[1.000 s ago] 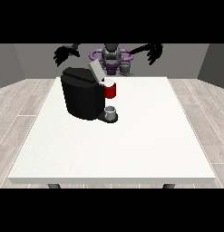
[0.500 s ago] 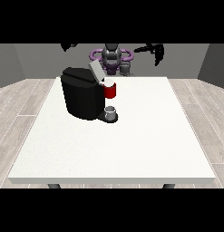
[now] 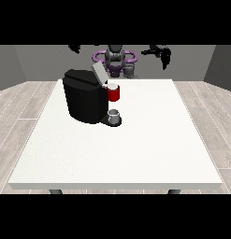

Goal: Insert the coffee pod into the coffee machine and close the lid

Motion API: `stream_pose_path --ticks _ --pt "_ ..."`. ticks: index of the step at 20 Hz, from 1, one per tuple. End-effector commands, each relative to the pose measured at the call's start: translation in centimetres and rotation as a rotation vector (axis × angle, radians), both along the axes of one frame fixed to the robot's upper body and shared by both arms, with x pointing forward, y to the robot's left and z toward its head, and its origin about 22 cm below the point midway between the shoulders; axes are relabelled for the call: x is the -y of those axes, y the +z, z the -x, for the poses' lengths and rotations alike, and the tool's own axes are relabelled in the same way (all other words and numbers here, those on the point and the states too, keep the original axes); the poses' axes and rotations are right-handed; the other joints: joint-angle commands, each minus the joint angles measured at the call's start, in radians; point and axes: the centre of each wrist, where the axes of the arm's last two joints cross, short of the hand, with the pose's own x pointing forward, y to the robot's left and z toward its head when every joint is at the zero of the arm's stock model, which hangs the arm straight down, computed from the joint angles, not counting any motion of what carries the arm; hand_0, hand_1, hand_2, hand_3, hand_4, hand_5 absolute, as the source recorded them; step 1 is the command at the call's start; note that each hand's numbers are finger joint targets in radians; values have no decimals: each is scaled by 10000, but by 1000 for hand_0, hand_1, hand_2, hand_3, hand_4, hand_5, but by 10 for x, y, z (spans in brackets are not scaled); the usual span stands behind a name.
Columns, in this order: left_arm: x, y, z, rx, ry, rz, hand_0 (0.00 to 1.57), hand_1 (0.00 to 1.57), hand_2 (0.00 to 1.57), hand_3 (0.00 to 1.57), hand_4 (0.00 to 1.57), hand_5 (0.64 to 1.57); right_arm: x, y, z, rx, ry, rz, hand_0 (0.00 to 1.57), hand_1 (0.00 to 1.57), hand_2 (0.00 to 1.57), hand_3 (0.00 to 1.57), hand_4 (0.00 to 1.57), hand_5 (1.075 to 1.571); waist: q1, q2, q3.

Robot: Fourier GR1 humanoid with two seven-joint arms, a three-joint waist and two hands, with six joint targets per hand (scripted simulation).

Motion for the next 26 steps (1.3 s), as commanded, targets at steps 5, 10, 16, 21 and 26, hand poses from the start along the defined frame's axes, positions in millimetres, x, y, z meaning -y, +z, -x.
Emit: stream_pose_path --ticks 5,10,16,21,26 --pt "1 28 8 701 49 238 0 0 0 0 0 1571 -14 -16 -11 413 24 -335 0 0 0 0 0 1571 362 1008 7" --pt "-4 26 29 552 272 740 0 0 0 0 0 1571 -3 -4 -30 -167 53 -264 0 0 0 0 0 1571 451 1167 4" --pt "-20 33 40 1438 797 139 0 0 0 0 0 1571 6 -8 -37 326 742 -407 0 0 0 0 0 1571 -149 2054 4" --pt "-42 49 36 1491 940 269 0 0 0 0 0 1571 -15 17 -61 671 831 -47 0 0 0 0 0 1571 -272 2427 2" --pt "-31 50 48 1472 818 179 0 0 0 0 0 1571 -33 25 -73 531 969 220 0 0 0 0 0 1571 56 2245 2"
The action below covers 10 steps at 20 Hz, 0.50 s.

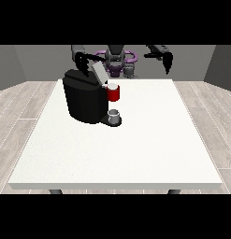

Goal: Insert the coffee pod into the coffee machine and close the lid

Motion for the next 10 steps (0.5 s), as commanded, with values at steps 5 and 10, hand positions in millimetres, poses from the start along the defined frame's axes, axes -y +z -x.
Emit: stream_pose_path --ticks 5,10 --pt "-5 2 10 162 271 117 0 0 0 0 0 1571 -15 -5 -10 -193 289 236 0 0 0 0 0 1571 -51 215 12" --pt "6 7 1 474 365 -210 0 0 0 0 0 1571 -31 -2 -15 437 506 233 0 0 0 0 0 1571 -177 765 12"
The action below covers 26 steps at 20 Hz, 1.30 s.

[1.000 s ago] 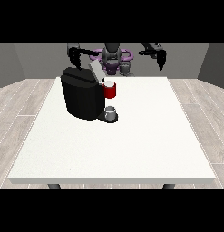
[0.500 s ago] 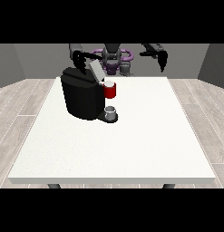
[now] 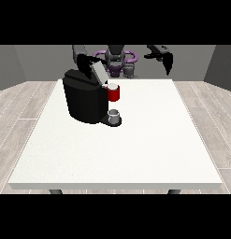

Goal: Insert the coffee pod into the coffee machine and close the lid

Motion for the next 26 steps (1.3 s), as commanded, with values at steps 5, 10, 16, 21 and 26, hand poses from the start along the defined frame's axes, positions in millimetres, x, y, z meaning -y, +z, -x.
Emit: stream_pose_path --ticks 5,10,16,21,26 --pt "-1 -14 8 28 168 -168 0 0 0 0 0 1571 -24 2 -8 -351 352 206 0 0 0 0 0 1571 7 139 64" --pt "1 -2 0 141 103 -244 0 0 0 0 0 1571 -30 5 -14 58 343 379 0 0 0 0 77 1571 168 413 65" --pt "-22 5 -6 84 396 -144 0 0 0 0 158 1571 -53 25 -20 259 965 1009 0 0 0 0 0 1571 185 344 63" --pt "-16 5 -11 157 116 -52 0 0 0 0 121 1571 -63 51 -32 1015 985 1442 0 0 0 0 149 1571 276 591 64" --pt "-31 -11 1 7 382 131 0 0 0 0 0 1571 -57 56 -31 881 1421 1316 0 0 0 0 116 1571 23 178 64"
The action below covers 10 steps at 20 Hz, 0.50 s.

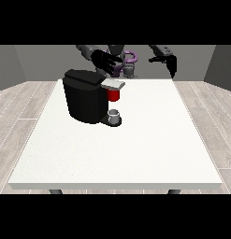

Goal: Insert the coffee pod into the coffee machine and close the lid

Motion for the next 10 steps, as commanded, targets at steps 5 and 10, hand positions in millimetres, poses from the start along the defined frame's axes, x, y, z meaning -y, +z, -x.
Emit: stream_pose_path --ticks 5,10 --pt "8 7 -3 7 64 65 0 0 0 0 182 1571 -33 -2 8 -50 870 -391 0 0 0 0 67 1571 -264 -657 2" --pt "10 -38 23 -422 79 210 0 0 0 0 205 1571 -34 -56 49 -374 1715 -1707 0 0 0 0 275 1571 -746 -1405 2"
